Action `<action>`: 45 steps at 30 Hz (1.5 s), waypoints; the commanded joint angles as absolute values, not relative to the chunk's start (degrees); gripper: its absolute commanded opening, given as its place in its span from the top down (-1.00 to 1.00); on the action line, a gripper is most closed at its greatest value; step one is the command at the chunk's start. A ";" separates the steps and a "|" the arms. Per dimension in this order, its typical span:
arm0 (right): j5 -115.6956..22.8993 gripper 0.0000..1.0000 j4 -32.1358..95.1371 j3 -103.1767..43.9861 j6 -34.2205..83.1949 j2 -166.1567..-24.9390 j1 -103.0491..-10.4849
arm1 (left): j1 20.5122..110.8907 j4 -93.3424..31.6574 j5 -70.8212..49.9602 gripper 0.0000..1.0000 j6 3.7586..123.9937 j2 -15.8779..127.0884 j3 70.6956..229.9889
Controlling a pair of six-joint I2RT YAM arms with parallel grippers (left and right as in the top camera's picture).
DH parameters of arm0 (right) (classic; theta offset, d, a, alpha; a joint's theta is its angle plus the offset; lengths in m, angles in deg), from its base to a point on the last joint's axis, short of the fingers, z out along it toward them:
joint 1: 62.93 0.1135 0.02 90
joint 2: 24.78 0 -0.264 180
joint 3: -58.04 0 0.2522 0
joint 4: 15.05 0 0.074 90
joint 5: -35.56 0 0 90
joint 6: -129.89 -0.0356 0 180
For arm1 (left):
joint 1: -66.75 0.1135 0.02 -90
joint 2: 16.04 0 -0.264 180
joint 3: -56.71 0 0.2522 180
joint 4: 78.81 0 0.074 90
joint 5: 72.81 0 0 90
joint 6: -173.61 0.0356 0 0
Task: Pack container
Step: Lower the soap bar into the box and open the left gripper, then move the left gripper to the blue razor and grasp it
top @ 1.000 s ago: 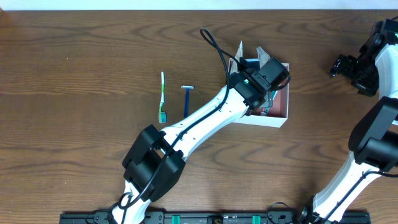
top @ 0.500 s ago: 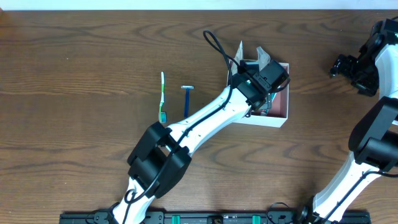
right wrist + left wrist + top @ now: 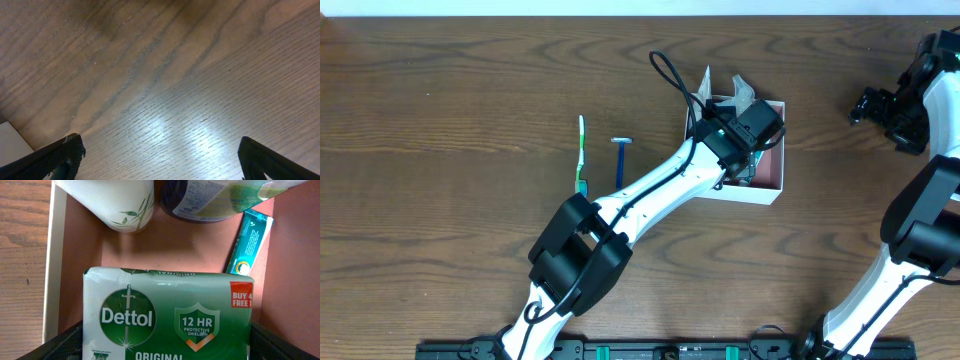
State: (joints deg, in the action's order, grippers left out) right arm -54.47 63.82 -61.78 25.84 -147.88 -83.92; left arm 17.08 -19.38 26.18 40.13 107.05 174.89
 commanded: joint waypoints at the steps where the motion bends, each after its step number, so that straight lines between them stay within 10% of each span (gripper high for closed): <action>1: -55.06 -0.98 63.84 -61.76 25.34 -147.73 -84.34 | 17.17 -19.31 26.90 -0.47 40.26 107.74 174.60; 45: -55.06 -0.98 63.84 -61.76 25.34 -147.73 -84.30 | 17.34 -20.36 26.90 -0.96 41.99 107.74 174.60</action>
